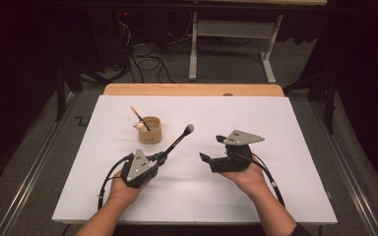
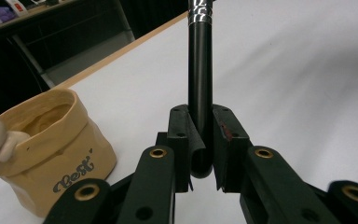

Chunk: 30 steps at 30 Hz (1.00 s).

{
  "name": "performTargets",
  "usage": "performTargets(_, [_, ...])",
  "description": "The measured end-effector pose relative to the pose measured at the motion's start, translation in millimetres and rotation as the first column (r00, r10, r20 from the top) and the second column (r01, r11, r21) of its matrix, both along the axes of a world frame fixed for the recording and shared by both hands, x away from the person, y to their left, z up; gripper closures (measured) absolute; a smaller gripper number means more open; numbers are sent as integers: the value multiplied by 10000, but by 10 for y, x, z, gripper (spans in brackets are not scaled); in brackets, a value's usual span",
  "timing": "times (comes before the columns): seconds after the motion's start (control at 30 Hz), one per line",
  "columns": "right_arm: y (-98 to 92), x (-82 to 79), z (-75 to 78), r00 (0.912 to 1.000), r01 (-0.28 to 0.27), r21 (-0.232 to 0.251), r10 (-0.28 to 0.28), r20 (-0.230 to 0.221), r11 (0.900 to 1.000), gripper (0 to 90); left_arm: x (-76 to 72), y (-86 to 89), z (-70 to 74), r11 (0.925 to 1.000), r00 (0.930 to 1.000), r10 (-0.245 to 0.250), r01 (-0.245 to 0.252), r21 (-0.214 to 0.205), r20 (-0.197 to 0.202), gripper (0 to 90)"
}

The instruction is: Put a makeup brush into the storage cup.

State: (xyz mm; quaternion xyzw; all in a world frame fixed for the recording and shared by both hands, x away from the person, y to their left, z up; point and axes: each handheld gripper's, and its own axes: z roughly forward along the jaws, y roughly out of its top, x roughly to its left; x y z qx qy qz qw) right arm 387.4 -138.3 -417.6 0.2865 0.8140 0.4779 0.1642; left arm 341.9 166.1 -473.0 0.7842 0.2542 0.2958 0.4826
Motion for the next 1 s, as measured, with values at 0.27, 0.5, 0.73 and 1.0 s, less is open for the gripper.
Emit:
performTargets(0.27, [36, -68, 8, 9998, -190, 523, 188, 45, 9985, 207, 47, -80, 37, 9996, 9999, -146, 145, 261, 31, 791])
performTargets(0.5, [19, -98, -15, 9995, -296, 1090, 282, 148, 9936, 243, 95, -170, 86, 9999, 9998, -113, 113, 30, 141, 791])
performTargets(0.73, [24, -101, -52, 9990, -431, 1666, 450, -74, 9851, 305, 76, -285, 119, 9962, 9992, -376, 385, -776, 138, 791])
performTargets(1.0, [52, -103, -77, 9969, -586, 2279, 688, -370, 9719, 394, 10, -344, 91, 9924, 9975, -689, 700, -1015, 140, 792])
